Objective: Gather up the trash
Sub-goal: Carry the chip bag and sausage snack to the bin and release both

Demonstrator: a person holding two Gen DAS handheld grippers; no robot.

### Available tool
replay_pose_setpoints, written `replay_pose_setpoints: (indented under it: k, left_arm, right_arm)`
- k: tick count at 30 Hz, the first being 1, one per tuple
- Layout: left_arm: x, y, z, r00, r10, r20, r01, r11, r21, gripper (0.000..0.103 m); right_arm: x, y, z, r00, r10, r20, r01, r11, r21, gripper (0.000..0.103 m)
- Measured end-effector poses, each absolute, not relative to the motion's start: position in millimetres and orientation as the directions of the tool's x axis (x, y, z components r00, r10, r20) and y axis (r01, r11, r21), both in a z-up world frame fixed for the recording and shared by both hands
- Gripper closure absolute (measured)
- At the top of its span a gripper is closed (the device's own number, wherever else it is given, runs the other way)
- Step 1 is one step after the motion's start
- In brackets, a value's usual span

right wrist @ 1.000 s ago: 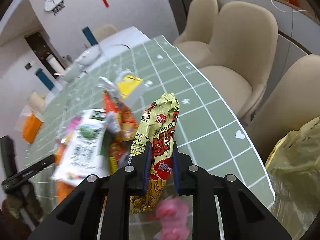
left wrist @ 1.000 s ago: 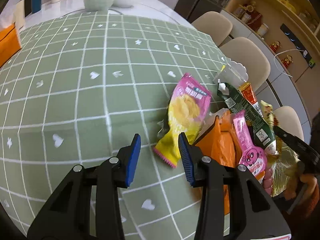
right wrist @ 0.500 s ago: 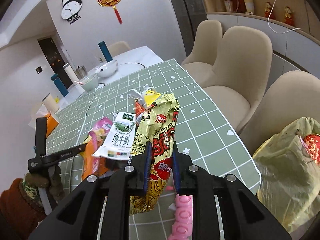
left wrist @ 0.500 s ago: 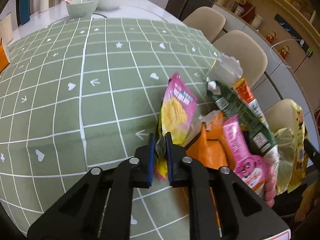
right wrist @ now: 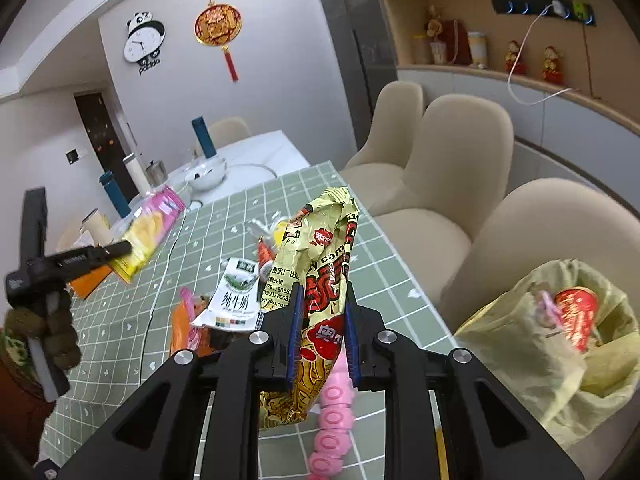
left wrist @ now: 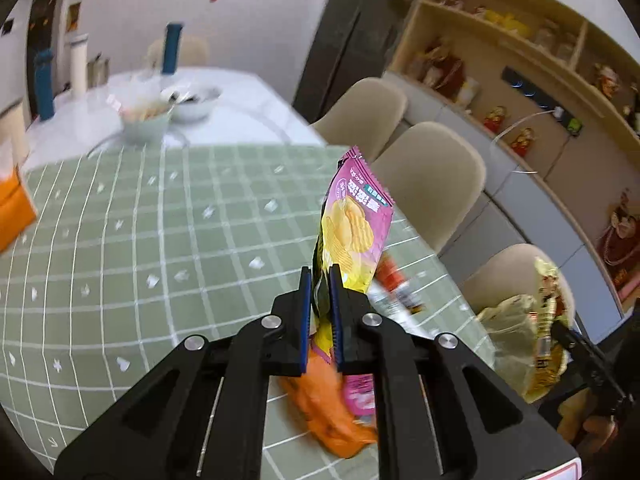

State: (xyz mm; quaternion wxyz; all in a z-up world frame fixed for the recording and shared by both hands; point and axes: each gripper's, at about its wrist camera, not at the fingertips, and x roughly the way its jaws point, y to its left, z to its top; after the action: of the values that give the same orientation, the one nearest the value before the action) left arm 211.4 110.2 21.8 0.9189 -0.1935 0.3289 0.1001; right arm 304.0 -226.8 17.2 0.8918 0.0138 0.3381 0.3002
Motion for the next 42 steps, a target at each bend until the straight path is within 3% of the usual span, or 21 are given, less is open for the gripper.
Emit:
replay_pose_setpoints:
  k: [9, 21, 31, 42]
  left_arm:
    - [241.0, 25.6, 75.2, 0.830, -0.045, -0.556, -0.137, 0.949, -0.282, 0.095]
    - [296.9, -88.6, 80.4, 0.803, -0.251, -0.541, 0.135, 0.960, -0.245, 0.095]
    - [356.1, -152.6, 45.3, 0.702, -0.395, -0.592, 0.276, 0.918, -0.285, 0.095]
    - [424.5, -228.7, -22.9, 0.488, -0.528, -0.695, 0.348, 0.848, -0.400, 0.095]
  right_arm:
    - [305.0, -277.4, 47.9, 0.673, 0.513, -0.532, -0.496, 0.847, 0.191, 0.084]
    - [330.2, -358.7, 61.1, 0.764, 0.372, -0.526, -0.353, 0.925, 0.140, 0.084]
    - [345.3, -428.1, 62.6, 0.825, 0.228, -0.517, -0.196, 0.974, 0.116, 0.084]
    - [366.3, -472.1, 42.1, 0.805, 0.112, -0.582, -0.073, 0.993, 0.090, 0.084]
